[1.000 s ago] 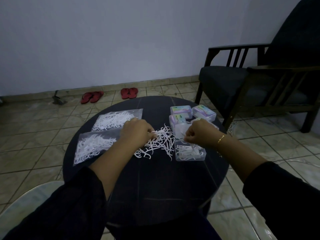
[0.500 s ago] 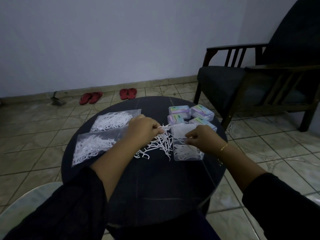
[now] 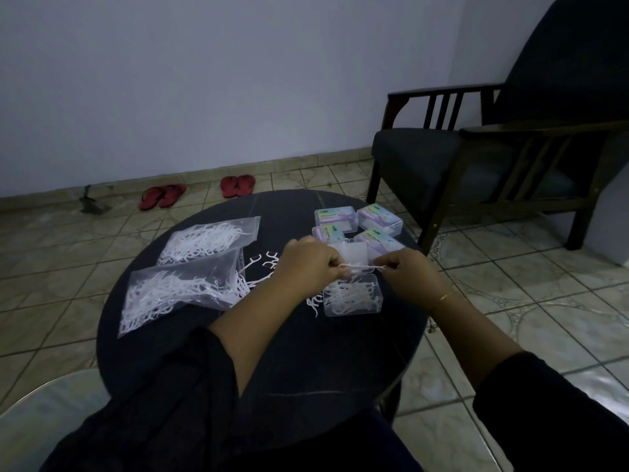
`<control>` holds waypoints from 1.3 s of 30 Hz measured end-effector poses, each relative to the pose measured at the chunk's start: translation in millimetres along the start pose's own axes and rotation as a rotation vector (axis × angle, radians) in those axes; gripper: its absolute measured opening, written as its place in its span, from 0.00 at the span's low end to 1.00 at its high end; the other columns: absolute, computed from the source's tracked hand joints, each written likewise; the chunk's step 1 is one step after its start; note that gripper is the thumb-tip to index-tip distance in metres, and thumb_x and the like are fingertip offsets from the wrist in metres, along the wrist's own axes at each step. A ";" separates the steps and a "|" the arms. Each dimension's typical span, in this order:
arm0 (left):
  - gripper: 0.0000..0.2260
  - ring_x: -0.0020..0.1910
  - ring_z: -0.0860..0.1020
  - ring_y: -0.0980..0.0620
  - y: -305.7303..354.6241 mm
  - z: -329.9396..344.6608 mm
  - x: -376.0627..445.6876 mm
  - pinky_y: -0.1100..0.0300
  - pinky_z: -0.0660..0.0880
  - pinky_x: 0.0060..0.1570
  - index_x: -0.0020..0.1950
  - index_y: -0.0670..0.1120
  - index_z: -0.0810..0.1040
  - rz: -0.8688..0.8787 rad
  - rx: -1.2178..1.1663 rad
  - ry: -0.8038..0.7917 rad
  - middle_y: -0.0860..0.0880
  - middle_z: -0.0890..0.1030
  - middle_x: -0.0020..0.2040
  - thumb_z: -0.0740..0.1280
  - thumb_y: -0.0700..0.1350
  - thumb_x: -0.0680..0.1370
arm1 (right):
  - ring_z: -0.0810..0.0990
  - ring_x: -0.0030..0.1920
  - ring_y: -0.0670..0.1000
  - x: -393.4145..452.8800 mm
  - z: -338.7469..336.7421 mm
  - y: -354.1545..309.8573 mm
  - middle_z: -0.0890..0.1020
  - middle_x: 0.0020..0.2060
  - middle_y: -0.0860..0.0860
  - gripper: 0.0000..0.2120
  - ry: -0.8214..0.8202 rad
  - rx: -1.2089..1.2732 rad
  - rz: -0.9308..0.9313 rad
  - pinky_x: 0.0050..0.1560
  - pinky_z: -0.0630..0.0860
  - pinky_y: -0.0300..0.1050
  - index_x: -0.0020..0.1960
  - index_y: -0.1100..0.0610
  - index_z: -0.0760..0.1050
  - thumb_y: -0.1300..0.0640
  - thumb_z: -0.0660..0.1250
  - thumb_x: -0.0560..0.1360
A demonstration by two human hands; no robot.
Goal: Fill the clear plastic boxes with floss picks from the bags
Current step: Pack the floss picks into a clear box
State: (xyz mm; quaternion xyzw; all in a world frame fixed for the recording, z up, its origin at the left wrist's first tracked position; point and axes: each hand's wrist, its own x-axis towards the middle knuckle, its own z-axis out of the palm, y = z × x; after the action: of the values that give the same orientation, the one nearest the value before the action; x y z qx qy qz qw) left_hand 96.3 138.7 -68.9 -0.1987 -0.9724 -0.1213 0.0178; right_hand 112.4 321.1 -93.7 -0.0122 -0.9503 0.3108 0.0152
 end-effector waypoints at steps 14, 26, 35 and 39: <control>0.21 0.61 0.69 0.51 -18.8 19.0 -9.7 0.58 0.64 0.58 0.66 0.54 0.75 0.008 -0.056 -0.007 0.54 0.76 0.66 0.67 0.58 0.75 | 0.77 0.48 0.45 -7.1 7.5 10.8 0.81 0.54 0.51 0.12 -0.040 -0.017 -0.040 0.46 0.71 0.32 0.60 0.55 0.79 0.59 0.63 0.78; 0.10 0.55 0.69 0.53 -22.6 31.7 -18.7 0.60 0.65 0.52 0.55 0.55 0.83 0.029 -0.096 0.046 0.53 0.76 0.53 0.68 0.55 0.76 | 0.78 0.44 0.47 -2.7 28.3 -5.9 0.81 0.48 0.50 0.10 -0.059 -0.091 -0.093 0.49 0.78 0.43 0.53 0.50 0.83 0.50 0.69 0.74; 0.11 0.56 0.72 0.52 -32.6 30.4 -30.1 0.60 0.67 0.54 0.58 0.51 0.82 -0.025 -0.257 0.156 0.52 0.80 0.54 0.65 0.47 0.78 | 0.68 0.60 0.51 -6.8 24.7 -9.2 0.72 0.55 0.50 0.18 -0.008 -0.299 -0.217 0.60 0.68 0.45 0.67 0.42 0.70 0.49 0.62 0.77; 0.12 0.56 0.70 0.52 -34.3 34.1 -30.1 0.59 0.66 0.55 0.60 0.54 0.80 -0.031 -0.181 0.069 0.53 0.76 0.52 0.63 0.52 0.79 | 0.66 0.62 0.52 -5.8 22.2 -13.3 0.71 0.58 0.50 0.17 -0.013 -0.427 -0.227 0.62 0.65 0.47 0.65 0.44 0.73 0.45 0.60 0.77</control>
State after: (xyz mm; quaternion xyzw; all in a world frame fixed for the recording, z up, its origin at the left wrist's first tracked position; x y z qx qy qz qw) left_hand 111.1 104.9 -112.3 -0.1798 -0.9592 -0.2159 0.0316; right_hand 117.2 297.1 -103.9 0.0937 -0.9898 0.0991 0.0409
